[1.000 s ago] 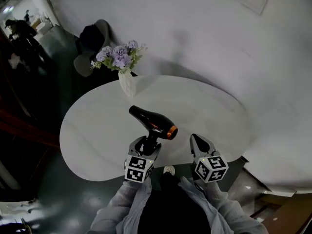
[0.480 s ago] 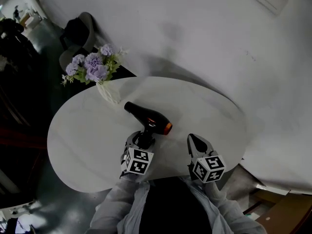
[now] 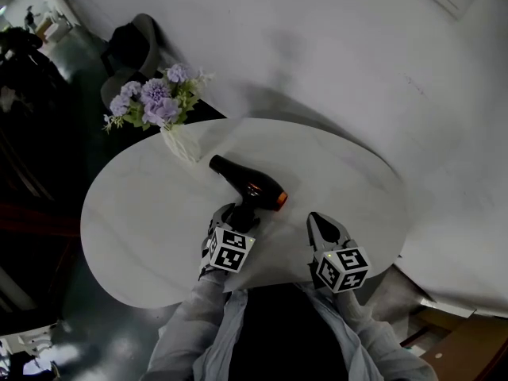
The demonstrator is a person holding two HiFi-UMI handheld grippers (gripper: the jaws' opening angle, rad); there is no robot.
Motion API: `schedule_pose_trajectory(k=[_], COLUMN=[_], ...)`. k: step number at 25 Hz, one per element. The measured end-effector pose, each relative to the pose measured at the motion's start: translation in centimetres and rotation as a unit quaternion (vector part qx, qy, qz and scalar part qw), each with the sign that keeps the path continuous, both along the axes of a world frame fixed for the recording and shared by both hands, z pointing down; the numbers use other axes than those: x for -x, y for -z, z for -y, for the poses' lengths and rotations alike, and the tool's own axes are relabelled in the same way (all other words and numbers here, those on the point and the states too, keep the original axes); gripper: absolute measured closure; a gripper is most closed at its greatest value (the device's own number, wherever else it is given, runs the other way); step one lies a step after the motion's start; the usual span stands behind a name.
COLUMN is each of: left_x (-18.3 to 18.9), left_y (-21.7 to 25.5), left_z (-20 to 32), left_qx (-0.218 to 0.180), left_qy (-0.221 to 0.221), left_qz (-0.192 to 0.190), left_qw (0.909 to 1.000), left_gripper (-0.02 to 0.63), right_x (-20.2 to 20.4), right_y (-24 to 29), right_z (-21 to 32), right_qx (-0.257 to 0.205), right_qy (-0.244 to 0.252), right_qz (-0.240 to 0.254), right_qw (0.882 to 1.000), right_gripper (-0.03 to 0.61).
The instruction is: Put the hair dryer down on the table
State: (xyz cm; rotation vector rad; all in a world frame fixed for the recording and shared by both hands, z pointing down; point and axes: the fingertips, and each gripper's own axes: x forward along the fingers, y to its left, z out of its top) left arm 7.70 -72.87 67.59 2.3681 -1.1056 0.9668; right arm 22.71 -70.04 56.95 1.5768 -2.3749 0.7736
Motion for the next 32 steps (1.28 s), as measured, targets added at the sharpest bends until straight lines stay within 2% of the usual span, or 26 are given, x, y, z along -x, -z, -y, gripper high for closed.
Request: schedule_pose_trajectory(k=[2,4,5,7,10,11,13,16,19,24,28,32], left_x=[0.6,1.5,2.1,3.5,6.7,7.9,10.2,13.3,15.7,19.2,21.4,22.2], left_y=[0.5,1.8,2.7,5.3,9.9,11.3,14.0,17.2,19.4,21.3,20.8,19.2], left_z=[-0.4,-1.2,-1.7,-3.1,-4.8,-5.3,-6.4,-8.4,-10.8,-14.9,-18.2,-20.9], left_qx=[-0.008,-0.023,-0.028,-0.034,-0.059,-0.072,-0.098,-0.129,-0.150,-0.178,-0.174,-0.157], left_qy=[0.007,0.018,0.026,0.051,0.097,0.111,0.132,0.149,0.154,0.176,0.188,0.192], left_qz=[0.007,0.005,-0.009,-0.062,-0.160,-0.184,-0.208,-0.210,-0.204,-0.196,-0.186,-0.173], left_qw=[0.9999,0.9996,0.9992,0.9962,0.9806,0.9741,0.9643,0.9576,0.9551,0.9483,0.9485,0.9531], left_gripper=[0.228,0.216,0.213,0.215,0.282,0.311,0.358,0.420,0.469,0.612,0.612,0.612], right_x=[0.5,1.1,1.3,1.8,3.0,3.5,4.4,6.0,7.6,9.3,10.2,10.9], right_y=[0.9,1.9,2.5,3.9,5.7,6.1,7.0,8.4,9.7,10.6,10.2,9.8], right_z=[-0.6,-1.3,-1.7,-2.7,-4.2,-4.6,-5.5,-6.9,-8.3,-10.7,-13.2,-16.1], right_qx=[-0.011,-0.025,-0.032,-0.049,-0.070,-0.074,-0.078,-0.087,-0.100,-0.116,-0.115,-0.111], right_qy=[0.005,0.007,0.005,0.001,-0.001,-0.002,-0.004,-0.002,0.006,0.011,0.016,0.028], right_qz=[0.000,0.000,0.002,0.013,0.023,0.023,0.026,0.029,0.023,0.009,-0.019,-0.027], right_qw=[1.000,1.000,0.999,0.999,0.997,0.997,0.997,0.996,0.995,0.993,0.993,0.993], right_gripper=[0.568,0.568,0.568,0.568,0.568,0.568,0.568,0.568,0.568,0.568,0.568,0.568])
